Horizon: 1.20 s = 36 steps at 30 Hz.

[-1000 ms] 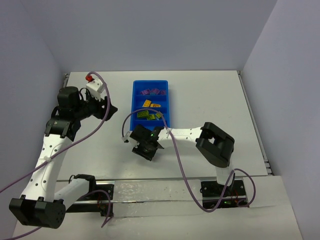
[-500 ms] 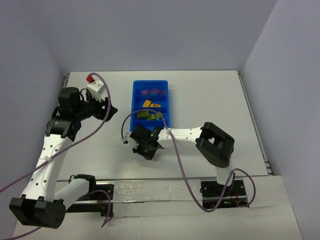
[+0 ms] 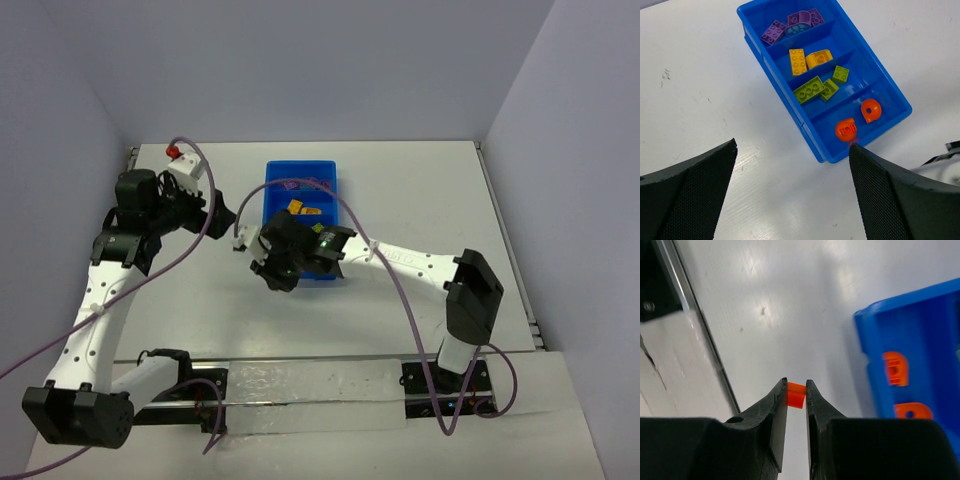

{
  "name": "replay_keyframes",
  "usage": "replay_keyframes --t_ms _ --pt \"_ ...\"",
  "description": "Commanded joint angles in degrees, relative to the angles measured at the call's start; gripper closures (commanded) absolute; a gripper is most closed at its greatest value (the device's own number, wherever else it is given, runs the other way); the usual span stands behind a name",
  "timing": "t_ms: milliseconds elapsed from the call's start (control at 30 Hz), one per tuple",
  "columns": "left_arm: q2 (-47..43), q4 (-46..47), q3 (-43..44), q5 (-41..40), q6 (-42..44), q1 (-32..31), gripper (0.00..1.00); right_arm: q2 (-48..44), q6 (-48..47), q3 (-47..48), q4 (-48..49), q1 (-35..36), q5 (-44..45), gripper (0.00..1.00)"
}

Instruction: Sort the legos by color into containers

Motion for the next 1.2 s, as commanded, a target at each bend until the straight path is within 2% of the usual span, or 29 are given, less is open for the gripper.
replay_keyframes --t_ms 0,233,533,833,1033,1167 --pt "3.93 2.18 5.39 0.08 -5.61 1.95 0.01 -1.9 -0.64 5.91 -1.88 -7.11 0.3 1.0" --pt "9.69 2.17 9.7 -0.53 -7.92 2.41 0.01 1.44 -1.33 8.86 -2.43 -16.88 2.24 1.0" --pt "14.44 2.1 11.13 -0.64 -7.39 2.67 0.01 4.85 -0.22 5.39 0.14 -18.7 1.74 1.0" --pt "15.06 1.92 9.88 -0.13 -6.26 2.76 0.01 7.06 0.03 3.2 1.26 -18.7 1.87 1.0" --pt "15.54 2.18 9.46 -0.36 -6.33 2.76 0.01 8.49 -0.44 1.67 2.39 -18.7 2.01 0.94" --pt "16.23 2.27 9.38 -0.39 -6.34 2.85 0.01 8.84 -0.63 1.36 2.76 -18.7 1.82 0.82"
